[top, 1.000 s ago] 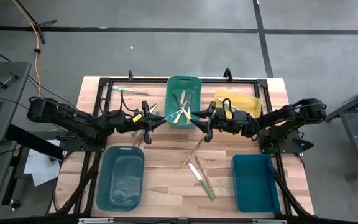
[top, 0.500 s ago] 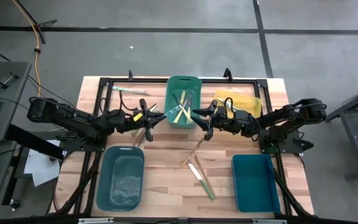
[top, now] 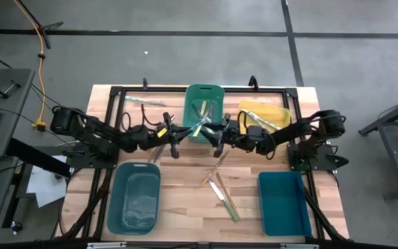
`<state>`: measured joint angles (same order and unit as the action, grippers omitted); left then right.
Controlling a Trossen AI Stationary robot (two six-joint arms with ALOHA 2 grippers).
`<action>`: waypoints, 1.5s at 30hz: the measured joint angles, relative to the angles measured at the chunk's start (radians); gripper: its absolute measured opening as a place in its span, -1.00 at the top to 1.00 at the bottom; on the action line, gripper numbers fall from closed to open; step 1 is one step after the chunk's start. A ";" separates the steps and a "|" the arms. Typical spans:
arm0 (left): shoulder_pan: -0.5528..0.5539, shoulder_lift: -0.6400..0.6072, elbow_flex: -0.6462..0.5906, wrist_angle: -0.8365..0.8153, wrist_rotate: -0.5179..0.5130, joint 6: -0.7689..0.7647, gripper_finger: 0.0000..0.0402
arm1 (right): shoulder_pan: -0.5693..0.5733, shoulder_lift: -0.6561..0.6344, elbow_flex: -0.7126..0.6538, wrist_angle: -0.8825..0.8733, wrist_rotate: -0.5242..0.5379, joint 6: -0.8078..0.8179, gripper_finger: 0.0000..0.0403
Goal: Sort silverware by color (type)
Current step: Put the blue patterned knife into the yellow bin
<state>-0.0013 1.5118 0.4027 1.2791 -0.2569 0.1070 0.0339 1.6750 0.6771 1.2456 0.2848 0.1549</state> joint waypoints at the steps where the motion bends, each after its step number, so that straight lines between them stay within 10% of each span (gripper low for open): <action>1: 0.000 0.001 0.000 0.001 -0.006 0.000 0.91 | 0.001 0.008 0.009 0.000 0.000 0.000 0.20; 19: -0.043 0.100 0.070 -0.001 -0.040 -0.008 0.91 | 0.017 0.016 0.048 -0.030 0.082 -0.010 0.21; 35: -0.055 0.091 0.070 -0.005 -0.131 0.069 0.90 | 0.026 0.016 0.048 -0.037 0.081 0.004 0.83; 45: -0.074 0.078 0.070 -0.036 -0.190 0.038 0.35 | 0.035 -0.003 0.048 -0.056 0.085 -0.032 0.83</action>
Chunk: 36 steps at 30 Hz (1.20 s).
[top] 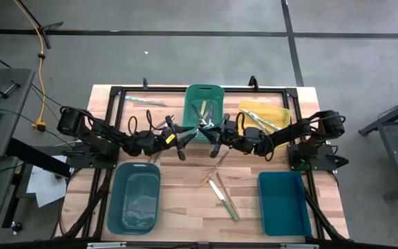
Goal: Sort silverware by color (type)
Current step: Put the blue patterned knife into the yellow bin
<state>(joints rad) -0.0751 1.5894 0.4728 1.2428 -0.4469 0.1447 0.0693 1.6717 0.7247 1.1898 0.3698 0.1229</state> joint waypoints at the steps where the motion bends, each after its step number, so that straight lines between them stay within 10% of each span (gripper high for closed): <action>1: -0.006 -0.014 0.000 -0.023 0.000 -0.013 0.31 | 0.004 -0.014 0.000 -0.011 -0.002 -0.011 0.83; 15: -0.099 -0.480 -0.001 -0.551 0.007 -0.047 0.05 | 0.097 -0.270 -0.001 -0.422 0.185 -0.170 0.83; 22: -0.130 -0.690 -0.130 -0.511 0.009 0.007 0.11 | 0.181 -0.408 -0.070 -0.466 0.368 -0.257 0.83; 36: -0.121 -0.814 -0.197 -0.486 0.008 0.022 0.12 | 0.282 -0.708 -0.512 0.091 0.569 -0.446 0.83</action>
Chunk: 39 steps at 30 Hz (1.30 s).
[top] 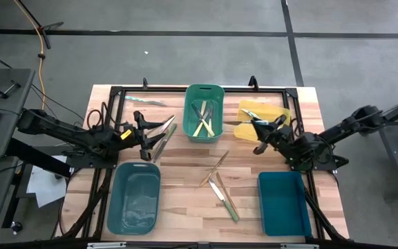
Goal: Sort silverware by color (type)
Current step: Put the blue patterned knife into the yellow bin
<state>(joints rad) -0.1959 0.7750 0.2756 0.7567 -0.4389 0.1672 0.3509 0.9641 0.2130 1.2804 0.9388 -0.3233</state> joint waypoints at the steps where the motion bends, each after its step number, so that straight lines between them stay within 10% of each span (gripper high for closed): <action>1: 0.000 0.000 0.000 -0.003 0.000 0.000 0.12 | -0.005 -0.010 -0.010 0.006 0.004 0.000 0.84; 13: 0.000 0.001 0.000 -0.024 0.000 -0.024 0.12 | -0.016 -0.029 0.058 -0.143 0.057 -0.007 0.83; 22: 0.000 0.001 0.000 -0.046 0.000 -0.016 0.12 | -0.083 -0.028 0.449 -1.082 0.315 0.211 0.83; 30: -0.001 0.001 0.000 -0.059 0.001 -0.028 0.12 | -0.334 0.091 0.818 -2.059 -0.077 0.787 0.84; 39: -0.001 0.001 0.000 -0.085 0.001 -0.043 0.12 | -0.591 0.363 0.972 -2.408 -0.452 0.828 0.83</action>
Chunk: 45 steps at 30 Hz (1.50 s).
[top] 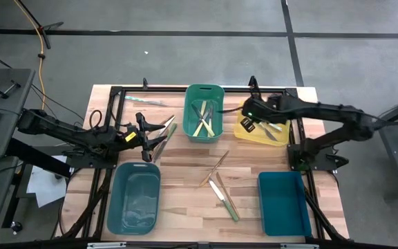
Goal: Sort silverware by color (type)
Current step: Put the blue patterned knife into the yellow bin
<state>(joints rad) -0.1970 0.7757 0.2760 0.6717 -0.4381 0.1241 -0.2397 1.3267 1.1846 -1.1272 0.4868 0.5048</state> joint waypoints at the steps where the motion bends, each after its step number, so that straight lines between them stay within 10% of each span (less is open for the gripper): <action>1: 0.000 0.000 0.000 0.000 0.000 0.000 0.12 | -0.019 0.029 0.005 -0.015 -0.019 -0.014 0.83; 24: 0.000 0.000 0.000 -0.011 -0.021 0.018 0.12 | -0.224 0.412 0.007 0.080 -0.158 -0.221 0.84; 45: 0.000 0.000 0.000 -0.018 -0.032 0.019 0.12 | -0.205 0.359 0.000 0.011 -0.141 -0.284 0.45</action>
<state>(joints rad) -0.1970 0.7757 0.2764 0.6532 -0.4703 0.1429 -0.4445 1.6860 1.1844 -1.1159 0.3461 0.2204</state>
